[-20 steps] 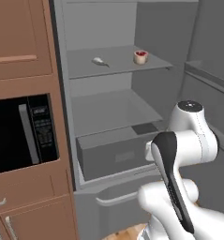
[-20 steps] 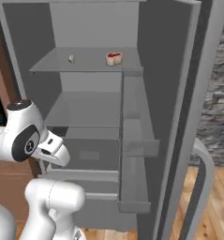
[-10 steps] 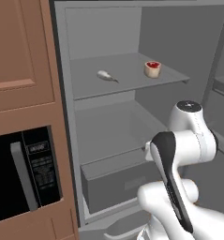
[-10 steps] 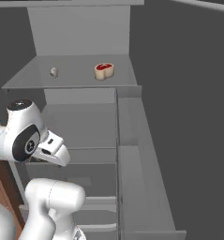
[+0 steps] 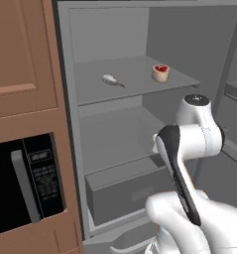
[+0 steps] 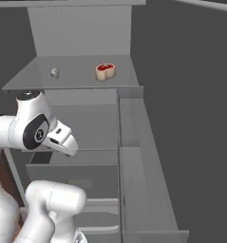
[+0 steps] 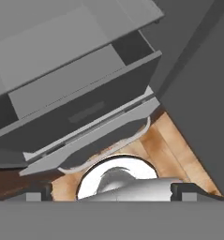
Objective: Gather the sweet potato and bell pepper from the fridge and place them on a tray on the dining counter. Then gather the steak and fish from the fridge and place them on the other tray.
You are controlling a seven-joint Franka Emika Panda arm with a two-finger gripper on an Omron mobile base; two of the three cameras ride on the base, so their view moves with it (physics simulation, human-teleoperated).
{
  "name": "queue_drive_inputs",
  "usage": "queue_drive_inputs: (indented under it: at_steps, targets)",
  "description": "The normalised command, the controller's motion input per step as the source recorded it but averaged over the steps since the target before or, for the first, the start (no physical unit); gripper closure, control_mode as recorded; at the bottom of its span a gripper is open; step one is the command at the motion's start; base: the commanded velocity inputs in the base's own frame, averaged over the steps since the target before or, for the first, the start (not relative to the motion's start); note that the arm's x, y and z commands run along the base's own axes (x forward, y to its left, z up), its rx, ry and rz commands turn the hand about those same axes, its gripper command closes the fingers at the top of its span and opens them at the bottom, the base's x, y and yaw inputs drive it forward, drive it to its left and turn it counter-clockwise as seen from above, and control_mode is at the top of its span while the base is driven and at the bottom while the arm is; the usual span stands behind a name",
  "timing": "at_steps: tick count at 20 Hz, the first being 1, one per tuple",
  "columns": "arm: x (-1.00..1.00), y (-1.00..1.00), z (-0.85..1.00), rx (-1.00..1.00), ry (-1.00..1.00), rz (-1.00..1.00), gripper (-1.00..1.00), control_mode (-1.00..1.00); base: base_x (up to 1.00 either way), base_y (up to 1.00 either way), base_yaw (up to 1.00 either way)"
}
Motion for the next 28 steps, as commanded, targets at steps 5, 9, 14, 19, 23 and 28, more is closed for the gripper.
queue_drive_inputs:
  at_steps: [5,9,14,19,23,28]
  targets:
    - [0.99,-0.29,0.66,0.0,-0.02,-0.13,-1.0,-1.0,0.0,0.0,0.0]
    - [0.86,-0.27,0.6,0.0,-0.02,-0.06,-1.0,-1.0,0.0,0.0,0.0]
    - [0.45,-0.16,0.69,0.0,-0.14,0.0,-1.0,-1.0,0.0,0.0,0.0]
    - [0.33,-0.17,0.61,-0.03,-0.22,0.0,-1.0,-1.0,0.0,0.0,0.0]
    - [0.49,-0.11,0.36,-0.05,-0.17,0.0,-1.0,-1.0,0.0,0.0,0.0]
    - [0.73,-0.01,0.11,0.0,-0.05,0.01,-1.0,-1.0,0.0,0.0,0.0]
